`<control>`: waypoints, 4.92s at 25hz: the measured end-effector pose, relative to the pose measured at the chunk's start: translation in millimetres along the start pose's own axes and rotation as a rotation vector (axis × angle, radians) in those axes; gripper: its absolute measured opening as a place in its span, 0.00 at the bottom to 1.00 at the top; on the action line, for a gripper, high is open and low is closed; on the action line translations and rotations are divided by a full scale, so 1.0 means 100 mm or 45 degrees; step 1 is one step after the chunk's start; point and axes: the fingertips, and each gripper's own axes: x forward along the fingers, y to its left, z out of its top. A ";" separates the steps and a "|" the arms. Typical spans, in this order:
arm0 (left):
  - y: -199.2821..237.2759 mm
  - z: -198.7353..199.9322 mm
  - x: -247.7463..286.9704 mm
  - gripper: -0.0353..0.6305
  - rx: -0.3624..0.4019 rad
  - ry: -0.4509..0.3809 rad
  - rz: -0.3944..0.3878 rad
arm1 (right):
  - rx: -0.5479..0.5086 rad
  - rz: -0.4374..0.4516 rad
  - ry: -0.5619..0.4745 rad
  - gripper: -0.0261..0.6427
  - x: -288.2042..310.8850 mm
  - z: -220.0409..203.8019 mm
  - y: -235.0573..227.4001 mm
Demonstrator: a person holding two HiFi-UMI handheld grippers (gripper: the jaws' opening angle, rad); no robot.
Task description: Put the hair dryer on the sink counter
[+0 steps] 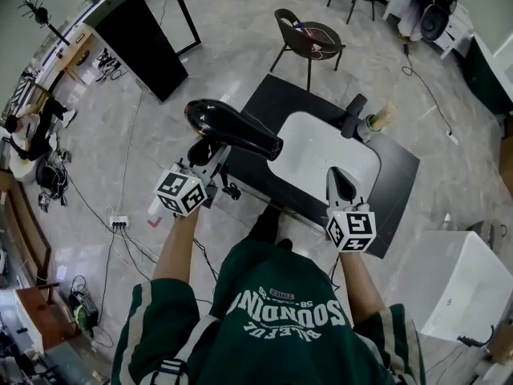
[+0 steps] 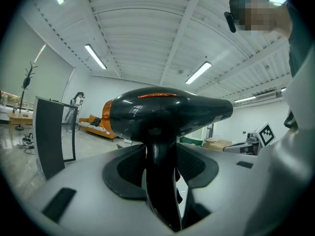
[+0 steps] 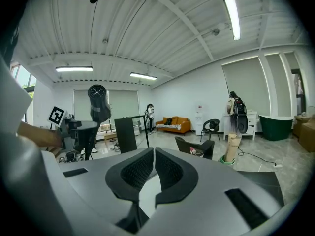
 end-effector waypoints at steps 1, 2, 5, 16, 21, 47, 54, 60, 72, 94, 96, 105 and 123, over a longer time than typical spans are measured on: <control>0.05 0.00 0.06 0.34 0.005 0.005 -0.005 | 0.003 -0.010 0.003 0.11 0.04 0.01 -0.03; 0.09 0.00 0.12 0.34 0.007 0.010 -0.010 | 0.005 -0.018 0.005 0.11 0.08 0.02 -0.05; 0.18 -0.01 0.29 0.34 0.020 0.025 -0.027 | 0.010 -0.040 0.006 0.11 0.18 0.03 -0.13; 0.50 -0.14 1.10 0.34 0.007 0.109 -0.143 | 0.047 -0.157 0.036 0.11 0.56 0.09 -0.41; 0.51 -0.27 1.51 0.34 -0.019 0.163 -0.194 | 0.077 -0.234 0.055 0.11 0.58 0.05 -0.56; 0.64 -0.93 2.70 0.34 -0.041 0.347 -0.242 | 0.169 -0.415 0.183 0.11 0.75 -0.31 -1.01; 0.71 -1.11 2.84 0.34 -0.049 0.391 -0.226 | 0.191 -0.402 0.215 0.11 0.87 -0.40 -1.03; 0.78 -1.28 2.96 0.34 -0.044 0.435 -0.211 | 0.207 -0.406 0.239 0.11 0.92 -0.47 -1.05; 0.89 -1.61 3.15 0.34 -0.001 0.531 -0.168 | 0.244 -0.443 0.267 0.11 0.95 -0.53 -1.13; 1.20 -2.33 3.41 0.34 0.002 0.748 -0.066 | 0.296 -0.475 0.331 0.11 1.03 -0.72 -1.13; 1.21 -2.38 3.42 0.34 0.005 0.759 -0.057 | 0.296 -0.483 0.337 0.11 1.00 -0.74 -1.15; 1.29 -2.52 3.46 0.34 0.013 0.800 -0.034 | 0.314 -0.502 0.349 0.11 0.97 -0.78 -1.14; 0.90 -2.47 3.18 0.35 0.134 0.816 0.004 | 0.342 -0.525 0.315 0.11 0.33 -0.78 -0.99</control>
